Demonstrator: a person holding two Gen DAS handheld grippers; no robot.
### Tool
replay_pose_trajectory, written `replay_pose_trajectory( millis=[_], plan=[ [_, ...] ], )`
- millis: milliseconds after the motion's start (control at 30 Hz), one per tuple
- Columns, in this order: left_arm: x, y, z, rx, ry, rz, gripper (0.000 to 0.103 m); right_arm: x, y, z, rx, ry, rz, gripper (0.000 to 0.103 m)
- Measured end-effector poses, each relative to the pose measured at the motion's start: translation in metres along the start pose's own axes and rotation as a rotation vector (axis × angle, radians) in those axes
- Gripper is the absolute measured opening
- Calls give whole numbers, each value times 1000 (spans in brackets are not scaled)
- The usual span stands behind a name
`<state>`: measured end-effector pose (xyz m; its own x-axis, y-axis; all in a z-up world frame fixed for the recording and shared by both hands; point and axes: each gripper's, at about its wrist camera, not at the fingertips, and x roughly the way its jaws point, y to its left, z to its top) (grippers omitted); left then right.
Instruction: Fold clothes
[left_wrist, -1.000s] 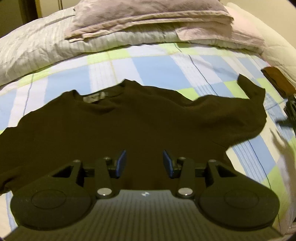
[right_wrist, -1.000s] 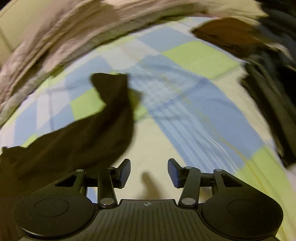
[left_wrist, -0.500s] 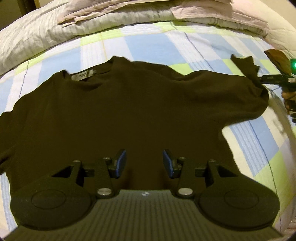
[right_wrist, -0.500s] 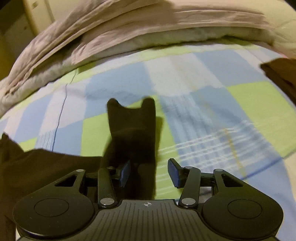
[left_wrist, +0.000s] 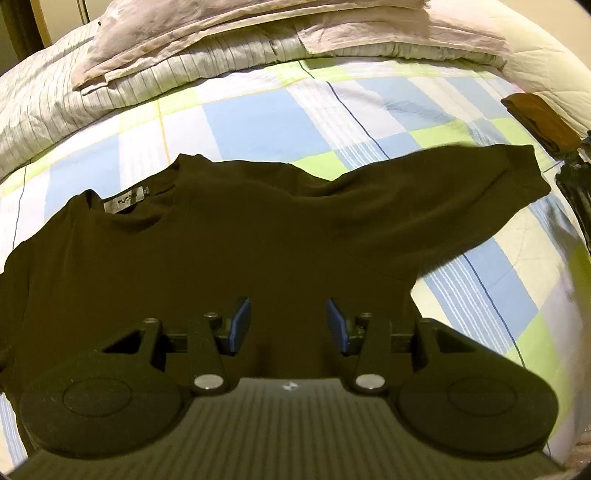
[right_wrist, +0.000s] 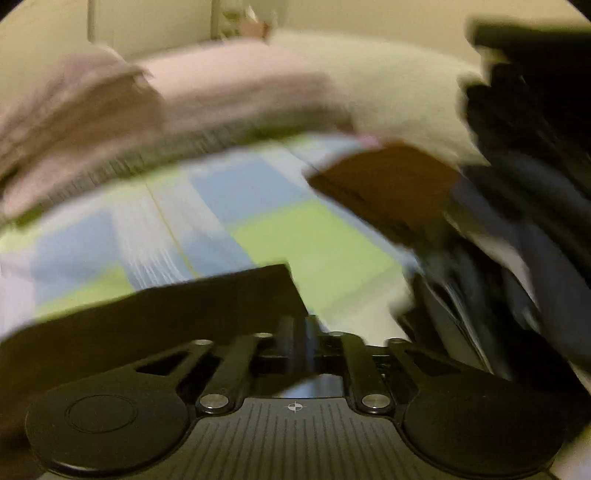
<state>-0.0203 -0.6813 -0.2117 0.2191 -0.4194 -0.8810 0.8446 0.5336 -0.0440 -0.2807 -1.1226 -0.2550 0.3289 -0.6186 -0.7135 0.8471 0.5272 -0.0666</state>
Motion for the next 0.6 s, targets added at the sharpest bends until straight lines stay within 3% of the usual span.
replay_pose_trajectory(
  millis=[33,67,233,433,600],
  plan=[
    [-2,0,0,0,-2,2,40,-3,-1,-8,-3,14,5,63],
    [-5,1,0,-1,-7,5,40,-6,-3,-15,-7,29,9,68],
    [-23,10,-13,-24,-10,34,43,-24,8,-47,52,136,139,68],
    [-61,43,-43,-119,21,135,45,-45,48,-73,1,293,282,68],
    [-102,84,-77,-217,36,217,62,-85,88,-86,-28,390,355,68]
  ],
)
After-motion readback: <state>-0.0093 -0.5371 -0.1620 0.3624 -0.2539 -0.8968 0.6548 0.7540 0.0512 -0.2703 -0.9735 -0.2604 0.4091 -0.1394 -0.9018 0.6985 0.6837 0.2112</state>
